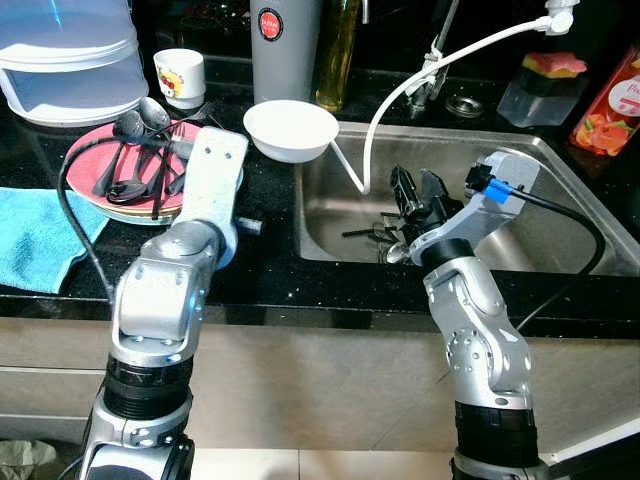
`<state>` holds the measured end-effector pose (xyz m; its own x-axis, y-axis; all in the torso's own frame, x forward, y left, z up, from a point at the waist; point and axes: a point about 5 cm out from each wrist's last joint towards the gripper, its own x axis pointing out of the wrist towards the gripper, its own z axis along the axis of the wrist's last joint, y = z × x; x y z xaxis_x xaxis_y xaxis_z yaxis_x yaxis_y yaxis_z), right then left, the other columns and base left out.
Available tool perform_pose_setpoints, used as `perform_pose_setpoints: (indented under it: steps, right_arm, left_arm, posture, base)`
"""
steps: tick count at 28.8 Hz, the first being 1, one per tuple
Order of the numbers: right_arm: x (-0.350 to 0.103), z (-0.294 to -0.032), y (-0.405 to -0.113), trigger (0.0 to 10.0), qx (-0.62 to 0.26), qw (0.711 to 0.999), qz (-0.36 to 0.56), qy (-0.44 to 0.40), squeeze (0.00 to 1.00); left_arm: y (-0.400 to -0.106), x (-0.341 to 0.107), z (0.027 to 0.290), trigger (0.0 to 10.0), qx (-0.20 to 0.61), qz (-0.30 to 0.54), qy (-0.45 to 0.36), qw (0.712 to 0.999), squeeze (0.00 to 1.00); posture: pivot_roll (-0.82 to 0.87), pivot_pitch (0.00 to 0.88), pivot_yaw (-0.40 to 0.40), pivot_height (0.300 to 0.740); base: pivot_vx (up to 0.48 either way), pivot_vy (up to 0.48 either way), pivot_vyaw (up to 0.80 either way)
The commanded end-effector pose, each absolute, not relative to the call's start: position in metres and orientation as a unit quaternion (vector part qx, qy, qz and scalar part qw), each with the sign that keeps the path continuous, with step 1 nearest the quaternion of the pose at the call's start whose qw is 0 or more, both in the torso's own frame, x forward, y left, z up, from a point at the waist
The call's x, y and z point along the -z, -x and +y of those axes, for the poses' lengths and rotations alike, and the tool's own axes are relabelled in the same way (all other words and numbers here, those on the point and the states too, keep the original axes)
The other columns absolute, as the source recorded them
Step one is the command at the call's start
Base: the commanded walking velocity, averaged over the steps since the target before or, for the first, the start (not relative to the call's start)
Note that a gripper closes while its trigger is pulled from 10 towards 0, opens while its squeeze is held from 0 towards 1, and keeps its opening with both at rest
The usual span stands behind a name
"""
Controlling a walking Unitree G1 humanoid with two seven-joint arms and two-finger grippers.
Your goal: Kitchen organization
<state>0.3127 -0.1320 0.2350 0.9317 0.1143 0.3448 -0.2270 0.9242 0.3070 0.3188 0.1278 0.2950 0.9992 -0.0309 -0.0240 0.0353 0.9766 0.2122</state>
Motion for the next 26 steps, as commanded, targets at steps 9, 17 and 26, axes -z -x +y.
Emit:
perform_pose_setpoints:
  steps: [9, 17, 26]
  right_arm:
    - [-0.233, -0.132, -0.314, 10.0, -0.092, 0.968, -0.156, -0.173, 0.0]
    - [-0.24, -0.105, -0.302, 10.0, -0.262, 0.945, -0.141, -0.134, 0.0]
    - [-0.236, -0.078, -0.281, 10.0, -0.382, 0.911, -0.118, -0.101, 0.0]
  left_arm:
    - [-0.332, -0.304, 0.146, 10.0, -0.072, 0.0, -0.046, 0.996, 0.0]
    - [-0.342, -0.289, 0.171, 10.0, -0.155, 0.064, -0.017, 0.986, 0.0]
    - [-0.343, -0.284, 0.178, 10.0, -0.176, 0.094, 0.019, 0.98, 0.0]
  posture:
    - [0.23, 0.07, -0.079, 0.74]
    - [0.23, 0.077, -0.087, 0.74]
    - [0.24, 0.079, -0.083, 0.74]
  base:
    - [0.0, 0.0, 0.0]
    - [0.0, 0.0, 0.0]
    - [0.0, 0.0, 0.0]
